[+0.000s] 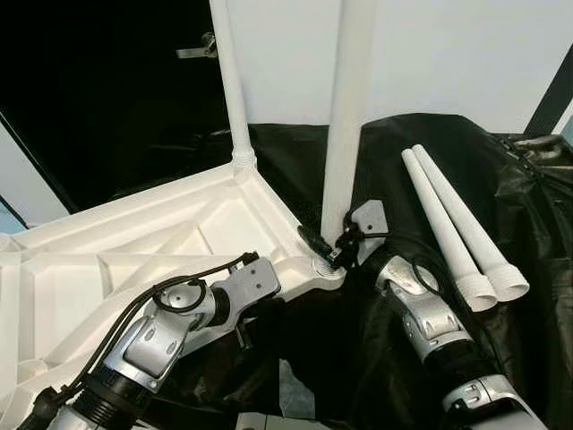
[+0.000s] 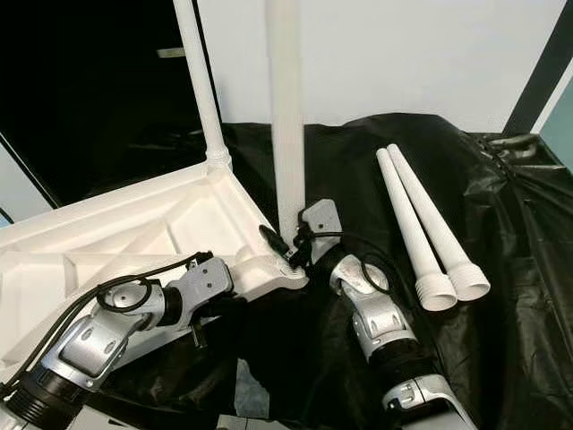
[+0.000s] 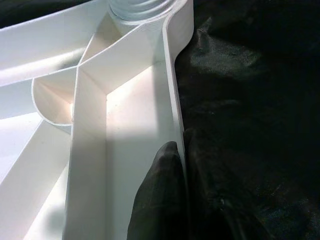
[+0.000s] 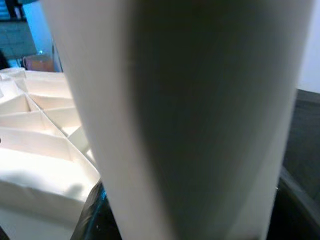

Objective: Building children table

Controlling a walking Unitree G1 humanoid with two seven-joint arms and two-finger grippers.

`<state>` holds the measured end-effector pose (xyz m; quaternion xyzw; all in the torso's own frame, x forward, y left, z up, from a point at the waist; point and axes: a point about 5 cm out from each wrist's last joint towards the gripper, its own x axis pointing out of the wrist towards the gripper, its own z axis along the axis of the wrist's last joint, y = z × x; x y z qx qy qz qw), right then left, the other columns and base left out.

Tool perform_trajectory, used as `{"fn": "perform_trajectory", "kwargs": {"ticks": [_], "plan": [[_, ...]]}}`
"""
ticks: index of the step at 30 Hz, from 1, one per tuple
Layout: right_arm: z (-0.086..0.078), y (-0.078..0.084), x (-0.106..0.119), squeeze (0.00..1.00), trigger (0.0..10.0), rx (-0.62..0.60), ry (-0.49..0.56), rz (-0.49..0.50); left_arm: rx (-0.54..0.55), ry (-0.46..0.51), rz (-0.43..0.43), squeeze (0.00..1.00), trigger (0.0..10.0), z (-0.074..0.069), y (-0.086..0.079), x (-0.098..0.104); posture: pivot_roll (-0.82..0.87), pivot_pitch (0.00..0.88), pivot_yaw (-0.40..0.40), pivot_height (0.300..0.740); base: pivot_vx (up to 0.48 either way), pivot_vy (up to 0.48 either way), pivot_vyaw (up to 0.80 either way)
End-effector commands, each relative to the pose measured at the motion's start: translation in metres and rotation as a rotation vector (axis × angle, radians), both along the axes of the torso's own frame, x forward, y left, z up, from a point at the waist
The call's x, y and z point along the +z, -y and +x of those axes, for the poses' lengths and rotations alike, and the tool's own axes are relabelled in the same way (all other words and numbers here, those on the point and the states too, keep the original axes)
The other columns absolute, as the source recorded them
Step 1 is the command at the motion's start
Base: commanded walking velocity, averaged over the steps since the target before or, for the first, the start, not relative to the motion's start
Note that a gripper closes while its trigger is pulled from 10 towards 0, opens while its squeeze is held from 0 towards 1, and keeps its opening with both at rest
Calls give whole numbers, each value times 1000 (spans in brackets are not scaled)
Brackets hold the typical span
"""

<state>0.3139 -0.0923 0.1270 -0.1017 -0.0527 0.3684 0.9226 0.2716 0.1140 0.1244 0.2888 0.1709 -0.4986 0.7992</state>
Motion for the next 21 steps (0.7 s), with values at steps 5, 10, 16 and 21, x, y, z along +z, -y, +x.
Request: {"fn": "perform_trajectory", "kwargs": {"ticks": [5,10,16,21], "plan": [[-30,23,-81,0,10000,-70,-360,-139,22,162,-17,0,10000,14,-6,34,84,0,57,740,0,0,0],[-23,19,-61,0,10000,-141,-284,1,23,167,-39,0,10000,15,-3,36,81,0,55,740,0,0,0],[-19,3,-17,0,10000,-172,-76,125,6,158,-61,0,10000,12,3,36,76,0,51,740,0,0,0],[-18,-7,4,0,10000,-165,18,148,1,154,-64,0,10000,12,4,35,78,0,44,740,0,0,0]]}}
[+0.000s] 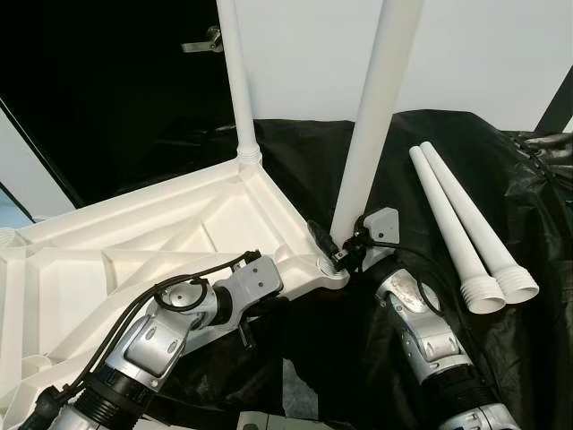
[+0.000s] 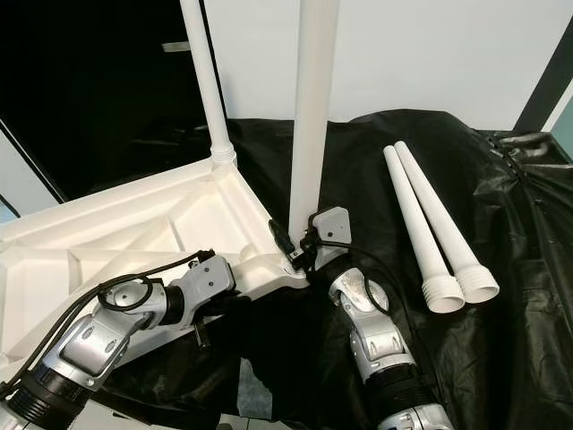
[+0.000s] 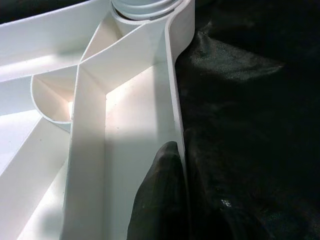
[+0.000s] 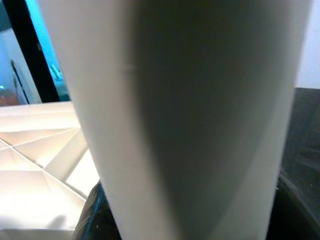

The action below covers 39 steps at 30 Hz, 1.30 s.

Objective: Building children table

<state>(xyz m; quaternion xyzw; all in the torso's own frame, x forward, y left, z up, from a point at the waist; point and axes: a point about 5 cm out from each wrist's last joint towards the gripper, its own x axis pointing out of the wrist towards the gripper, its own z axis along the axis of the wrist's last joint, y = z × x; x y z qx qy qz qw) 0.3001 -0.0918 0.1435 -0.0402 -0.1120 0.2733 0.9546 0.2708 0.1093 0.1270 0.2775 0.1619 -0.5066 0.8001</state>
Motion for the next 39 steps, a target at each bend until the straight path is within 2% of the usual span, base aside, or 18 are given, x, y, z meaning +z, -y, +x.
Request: {"fn": "perform_trajectory", "kwargs": {"ticks": [1,4,5,6,9,14,16,17,23,33,39], "plan": [[-4,-7,-12,0,10000,19,-62,-22,16,153,-36,0,10000,13,0,32,78,0,42,740,0,0,0],[-3,-7,-9,0,10000,14,-50,-26,17,148,-37,0,10000,13,-1,32,79,0,41,740,0,0,0],[-3,-7,-6,0,10000,10,-45,-26,18,146,-37,184,10000,13,-1,32,79,0,37,740,0,0,0],[-2,-7,-3,0,10000,8,-37,-22,21,134,-45,1000,10000,13,-1,32,78,0,35,740,0,0,0],[-2,-7,2,0,10000,5,-22,-15,15,112,-60,1000,10000,12,-1,32,78,0,32,740,0,0,0],[-1,-7,3,0,10000,1,-24,-8,20,144,-42,1000,10000,14,0,33,79,0,30,740,0,0,0],[-2,-7,2,0,10000,4,-28,-9,15,146,-39,965,10000,13,0,33,82,0,27,740,0,0,0],[-2,-8,1,0,10000,6,-34,-7,6,141,-40,0,10000,12,0,34,83,0,26,740,0,0,0],[-3,-9,4,0,10000,8,-16,6,-13,139,-50,0,10000,10,-1,37,84,0,24,740,0,0,0],[-5,-7,26,0,10000,-1,97,29,6,165,-68,0,10000,15,-2,45,79,0,34,740,0,0,0],[-2,-6,29,0,10000,-1,91,28,24,169,-110,0,10000,19,-5,52,80,0,38,740,0,0,0]]}}
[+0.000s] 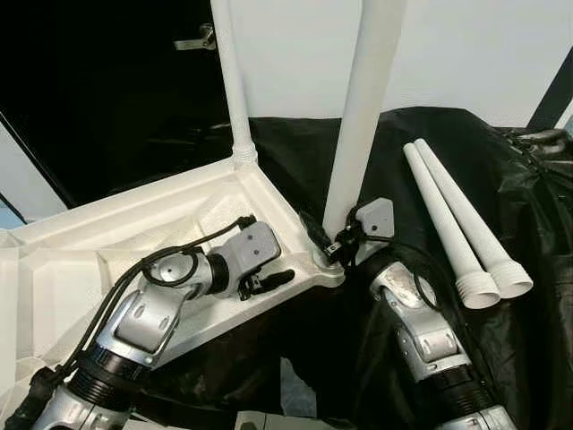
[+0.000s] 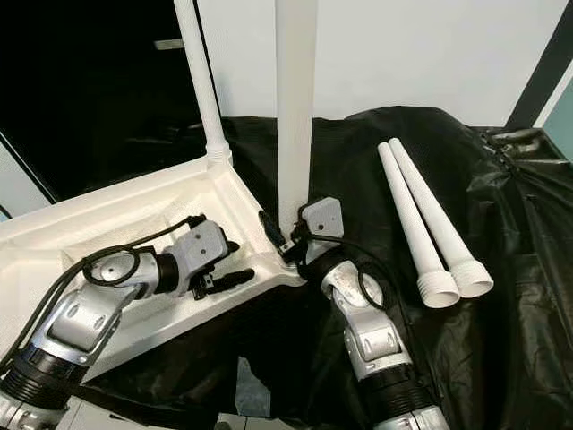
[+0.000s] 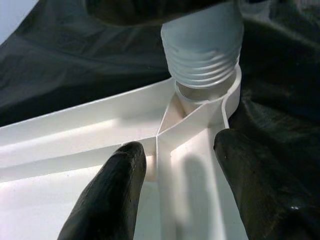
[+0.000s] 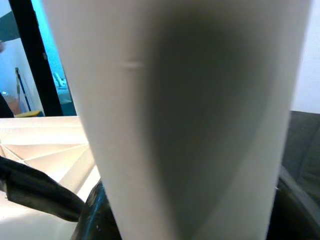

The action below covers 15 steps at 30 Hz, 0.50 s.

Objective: Building children table

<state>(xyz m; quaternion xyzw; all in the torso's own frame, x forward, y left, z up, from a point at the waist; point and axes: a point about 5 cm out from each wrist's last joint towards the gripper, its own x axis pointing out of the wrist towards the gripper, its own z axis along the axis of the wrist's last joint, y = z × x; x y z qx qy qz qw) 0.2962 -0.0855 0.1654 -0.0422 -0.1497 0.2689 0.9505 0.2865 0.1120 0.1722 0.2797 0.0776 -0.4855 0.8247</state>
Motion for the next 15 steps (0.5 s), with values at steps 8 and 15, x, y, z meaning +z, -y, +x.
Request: {"fn": "perform_trajectory", "kwargs": {"ticks": [8,15], "plan": [[7,13,7,0,10000,41,-29,-41,19,-31,-186,1000,10000,8,-6,25,72,0,37,740,0,0,0],[11,27,11,0,10000,135,-60,-100,-18,-1,-326,1000,10000,10,-11,48,71,0,29,740,0,0,0]]}}
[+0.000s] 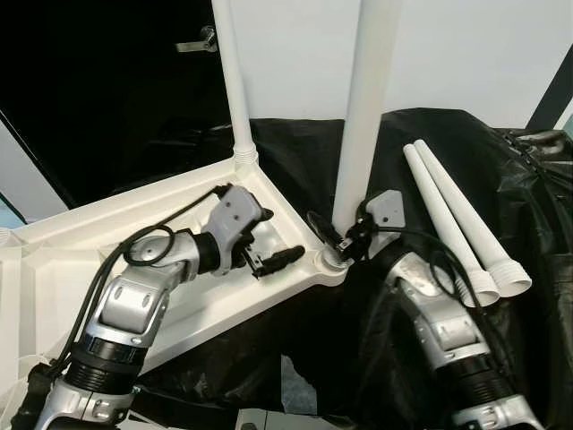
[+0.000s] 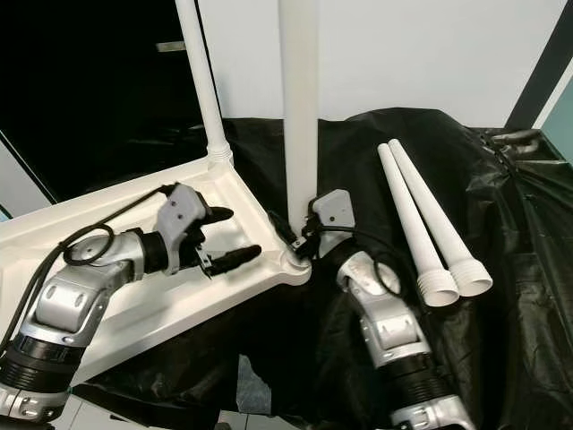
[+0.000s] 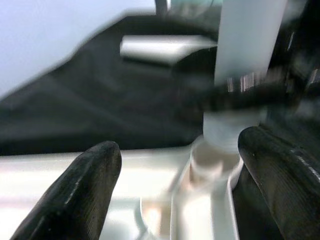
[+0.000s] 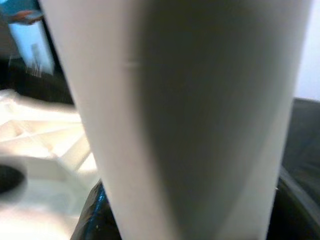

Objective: Building children table

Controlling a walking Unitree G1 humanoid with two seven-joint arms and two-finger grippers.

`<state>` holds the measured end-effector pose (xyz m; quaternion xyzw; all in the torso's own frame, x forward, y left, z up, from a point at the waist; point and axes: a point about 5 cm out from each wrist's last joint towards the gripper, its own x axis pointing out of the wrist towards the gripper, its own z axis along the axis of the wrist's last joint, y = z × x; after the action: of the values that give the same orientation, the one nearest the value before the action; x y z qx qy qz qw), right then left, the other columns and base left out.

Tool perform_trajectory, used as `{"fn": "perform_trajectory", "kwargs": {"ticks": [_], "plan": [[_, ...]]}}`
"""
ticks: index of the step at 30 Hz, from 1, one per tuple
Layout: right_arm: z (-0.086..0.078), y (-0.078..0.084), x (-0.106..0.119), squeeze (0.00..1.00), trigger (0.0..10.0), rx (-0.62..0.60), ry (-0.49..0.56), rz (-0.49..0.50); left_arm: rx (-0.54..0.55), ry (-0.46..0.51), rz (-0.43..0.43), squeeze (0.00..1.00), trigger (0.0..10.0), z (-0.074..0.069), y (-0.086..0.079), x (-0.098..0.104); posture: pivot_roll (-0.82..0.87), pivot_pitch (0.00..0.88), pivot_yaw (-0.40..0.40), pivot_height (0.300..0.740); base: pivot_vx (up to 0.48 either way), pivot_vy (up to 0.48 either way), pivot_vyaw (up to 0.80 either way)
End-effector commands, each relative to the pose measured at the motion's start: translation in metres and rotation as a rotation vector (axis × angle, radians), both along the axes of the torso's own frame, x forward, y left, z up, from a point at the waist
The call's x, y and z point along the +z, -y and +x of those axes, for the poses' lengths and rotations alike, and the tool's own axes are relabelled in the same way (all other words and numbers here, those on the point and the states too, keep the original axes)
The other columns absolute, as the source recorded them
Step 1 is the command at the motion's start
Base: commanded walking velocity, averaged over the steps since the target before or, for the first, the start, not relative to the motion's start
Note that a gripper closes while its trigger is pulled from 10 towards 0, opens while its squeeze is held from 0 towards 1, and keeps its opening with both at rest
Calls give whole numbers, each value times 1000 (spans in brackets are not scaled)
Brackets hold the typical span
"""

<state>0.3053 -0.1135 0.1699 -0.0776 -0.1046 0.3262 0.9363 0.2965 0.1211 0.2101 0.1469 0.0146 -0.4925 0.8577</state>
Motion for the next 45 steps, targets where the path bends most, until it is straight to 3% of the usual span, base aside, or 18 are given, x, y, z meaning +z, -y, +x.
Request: {"fn": "perform_trajectory", "kwargs": {"ticks": [1,2,3,4,10,18,29,41,42,43,44,45], "plan": [[2,1,7,0,10000,48,0,5,-22,35,-43,1000,10000,0,-3,14,71,0,29,740,0,0,0],[3,3,8,0,10000,67,-9,-3,-29,42,-57,592,10000,0,-5,17,71,0,26,740,0,0,0],[3,3,8,0,10000,67,-9,-3,-29,42,-57,592,10000,0,-5,17,71,0,26,740,0,0,0],[3,4,8,0,10000,88,-20,-12,-36,48,-75,0,10000,0,-5,20,72,0,24,740,0,0,0],[4,6,10,0,10000,153,-42,-43,-66,58,-129,0,10000,0,-4,30,73,0,16,740,0,0,0],[7,0,15,0,10000,297,-62,-135,-226,60,-268,0,10000,-9,18,54,77,0,6,740,0,0,0],[10,-13,21,0,10000,391,-60,-173,-365,76,-301,0,10000,-18,38,66,82,0,-3,740,0,0,0],[4,-27,19,0,10000,520,-76,-230,-391,70,-333,0,10000,-13,49,77,81,0,-1,740,0,0,0],[4,-28,19,0,10000,528,-76,-234,-397,66,-338,0,9569,-13,50,78,81,0,0,740,0,0,0],[3,-28,19,0,10000,532,-76,-236,-401,59,-345,0,2196,-14,51,78,82,0,0,740,0,0,0],[3,-28,19,0,10000,533,-76,-237,-403,54,-350,0,2196,-14,51,78,82,0,0,740,0,0,0],[4,-28,19,0,10000,534,-76,-238,-404,51,-353,0,0,-14,51,79,82,0,0,740,0,0,0]]}}
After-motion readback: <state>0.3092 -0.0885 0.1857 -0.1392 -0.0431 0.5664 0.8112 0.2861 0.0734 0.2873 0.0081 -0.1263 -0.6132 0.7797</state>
